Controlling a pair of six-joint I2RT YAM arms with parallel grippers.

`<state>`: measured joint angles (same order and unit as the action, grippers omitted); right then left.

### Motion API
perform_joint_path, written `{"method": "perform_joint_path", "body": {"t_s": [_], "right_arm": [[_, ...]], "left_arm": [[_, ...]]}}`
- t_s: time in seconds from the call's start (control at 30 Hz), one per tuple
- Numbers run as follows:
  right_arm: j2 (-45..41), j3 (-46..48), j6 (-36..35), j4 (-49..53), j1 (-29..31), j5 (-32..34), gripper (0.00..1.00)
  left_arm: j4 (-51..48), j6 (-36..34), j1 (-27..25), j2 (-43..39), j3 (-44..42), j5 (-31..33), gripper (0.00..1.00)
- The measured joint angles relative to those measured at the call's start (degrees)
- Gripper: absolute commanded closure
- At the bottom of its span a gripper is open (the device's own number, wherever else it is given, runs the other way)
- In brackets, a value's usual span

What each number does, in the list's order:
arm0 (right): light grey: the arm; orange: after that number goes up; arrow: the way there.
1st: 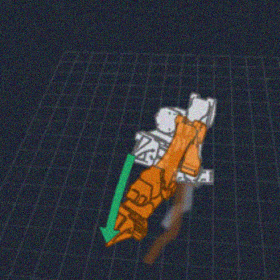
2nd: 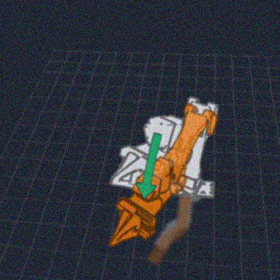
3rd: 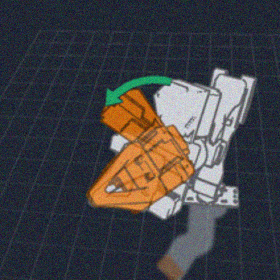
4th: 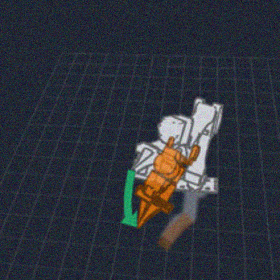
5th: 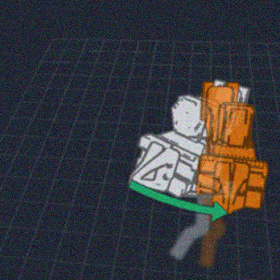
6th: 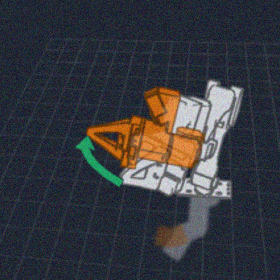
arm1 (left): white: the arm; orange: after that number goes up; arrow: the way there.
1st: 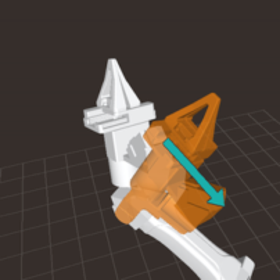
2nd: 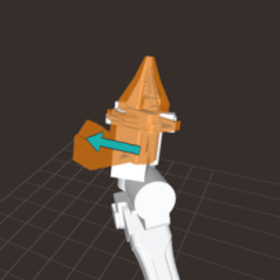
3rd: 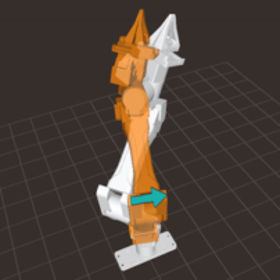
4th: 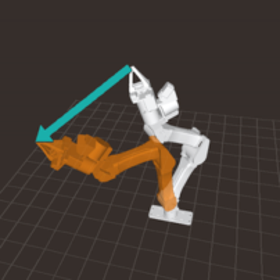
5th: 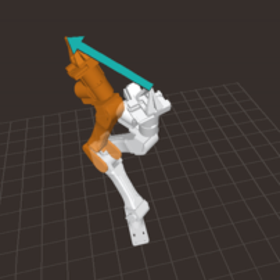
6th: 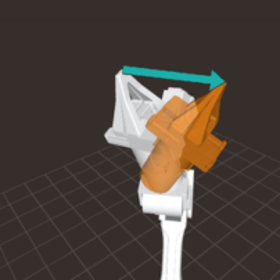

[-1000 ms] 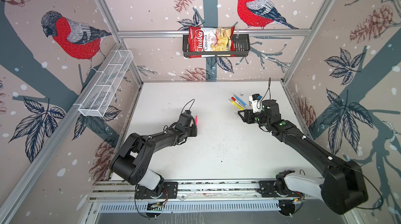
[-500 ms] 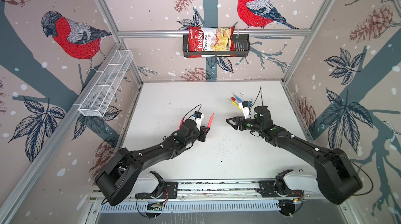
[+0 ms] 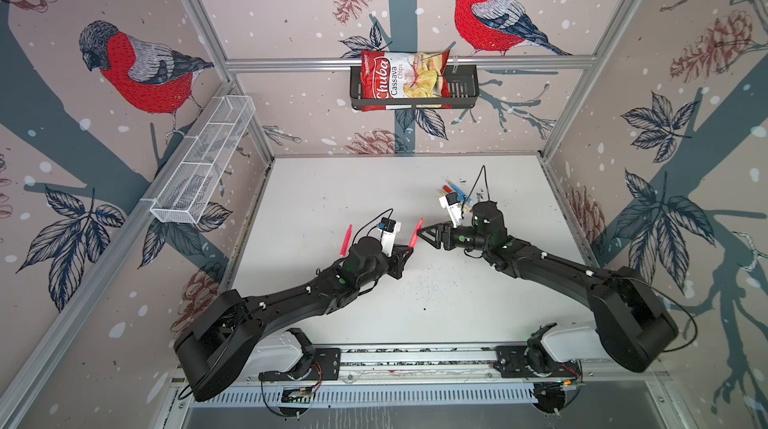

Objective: Insert the pens into the pen caps
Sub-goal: 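Close the right gripper around the pink highlighter tip held by the left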

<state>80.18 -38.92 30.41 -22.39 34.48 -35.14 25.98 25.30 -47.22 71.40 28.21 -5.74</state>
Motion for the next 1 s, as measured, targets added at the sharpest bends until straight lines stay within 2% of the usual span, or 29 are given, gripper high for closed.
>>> {"method": "perform_joint_path", "body": {"t_s": [0.13, 0.37, 0.43, 0.47, 0.53, 0.73, 0.87, 1.0], "right_arm": [[1.49, -0.17, 1.46, -1.57, 1.11, -0.72, 0.48], [2.64, -0.94, 3.13, -3.32, 1.60, -1.49, 0.81], [2.69, -1.11, 4.17, -4.09, 1.88, -2.62, 0.86], [2.69, -1.16, 4.20, -4.20, 2.03, -2.14, 0.87], [2.75, -1.20, 4.17, -4.31, 2.03, -2.32, 0.89], [2.80, -1.33, 4.17, -4.31, 2.91, -2.36, 0.90], [2.73, -1.46, 4.15, -4.22, 3.37, -2.43, 0.90], [2.45, -1.60, 3.96, -3.87, 3.37, -2.34, 0.88]], "left_arm": [[1.16, 0.28, -1.14, 0.33, 0.00, 0.07, 0.85], [2.01, 0.28, -2.25, 0.63, 0.09, 0.07, 0.85], [1.81, 0.24, -2.40, 0.63, 0.09, 0.02, 0.79], [1.77, 0.24, -2.45, 0.57, 0.09, 0.31, 0.72], [1.97, 0.33, -2.43, 0.57, 0.09, 0.20, 0.67], [2.03, 0.66, -2.45, 0.85, 0.96, -0.28, 0.69], [1.90, 0.61, -2.43, 1.49, 1.22, -0.04, 0.86], [1.84, 0.59, -2.38, 1.64, 1.42, -0.04, 0.94]]}}
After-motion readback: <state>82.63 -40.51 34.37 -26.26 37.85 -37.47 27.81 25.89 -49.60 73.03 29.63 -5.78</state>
